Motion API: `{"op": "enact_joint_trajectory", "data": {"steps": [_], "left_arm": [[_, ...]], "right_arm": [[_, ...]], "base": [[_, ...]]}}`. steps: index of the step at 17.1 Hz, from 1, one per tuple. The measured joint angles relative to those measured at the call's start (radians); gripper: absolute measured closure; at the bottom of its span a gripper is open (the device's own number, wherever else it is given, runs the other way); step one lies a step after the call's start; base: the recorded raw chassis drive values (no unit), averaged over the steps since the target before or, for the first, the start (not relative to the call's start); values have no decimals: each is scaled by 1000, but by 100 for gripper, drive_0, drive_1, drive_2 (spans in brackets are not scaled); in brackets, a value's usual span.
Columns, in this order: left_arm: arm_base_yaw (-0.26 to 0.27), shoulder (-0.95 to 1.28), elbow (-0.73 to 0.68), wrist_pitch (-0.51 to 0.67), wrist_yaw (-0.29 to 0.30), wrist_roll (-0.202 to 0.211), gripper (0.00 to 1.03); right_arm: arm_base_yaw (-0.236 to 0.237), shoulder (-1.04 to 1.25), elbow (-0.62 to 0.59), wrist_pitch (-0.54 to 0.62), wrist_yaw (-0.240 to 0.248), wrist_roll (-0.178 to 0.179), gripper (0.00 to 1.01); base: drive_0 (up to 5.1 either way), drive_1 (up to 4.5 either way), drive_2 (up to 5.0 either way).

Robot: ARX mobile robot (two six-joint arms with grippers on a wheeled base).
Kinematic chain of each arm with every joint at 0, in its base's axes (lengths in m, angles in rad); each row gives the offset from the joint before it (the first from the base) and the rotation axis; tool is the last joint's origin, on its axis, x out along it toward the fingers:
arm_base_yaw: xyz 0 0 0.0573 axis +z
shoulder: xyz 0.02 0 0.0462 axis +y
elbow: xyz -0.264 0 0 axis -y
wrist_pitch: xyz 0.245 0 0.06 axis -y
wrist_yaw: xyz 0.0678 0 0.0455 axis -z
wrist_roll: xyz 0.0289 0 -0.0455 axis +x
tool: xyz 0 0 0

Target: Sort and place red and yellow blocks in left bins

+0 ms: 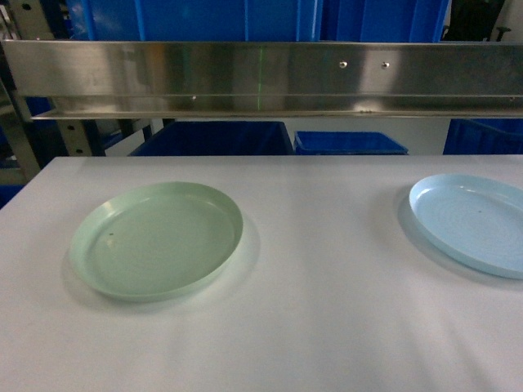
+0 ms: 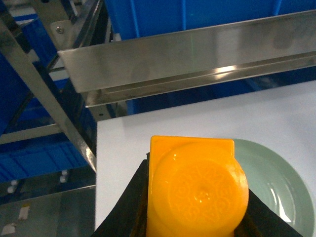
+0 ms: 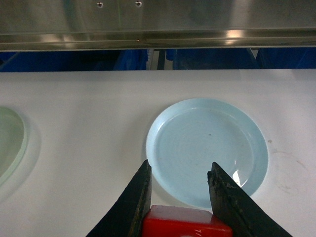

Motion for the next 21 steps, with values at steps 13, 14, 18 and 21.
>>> {"op": "enact_joint_trajectory", "data": {"steps": [13, 14, 18, 21], "left_arm": [[0, 0, 0, 0, -2, 0, 76], [1, 0, 0, 0, -2, 0, 76], [5, 0, 0, 1, -6, 0, 76], [5, 0, 0, 2, -5, 0, 76]], "right_arm": [[0, 0, 0, -1, -1, 0, 73], [0, 0, 0, 0, -1, 0, 73], [0, 0, 0, 1, -3, 0, 73], [-1, 0, 0, -1, -2, 0, 73]], "base": [[-494, 247, 247], [-500, 241, 241], [-499, 242, 242], [-497, 244, 244]]}}
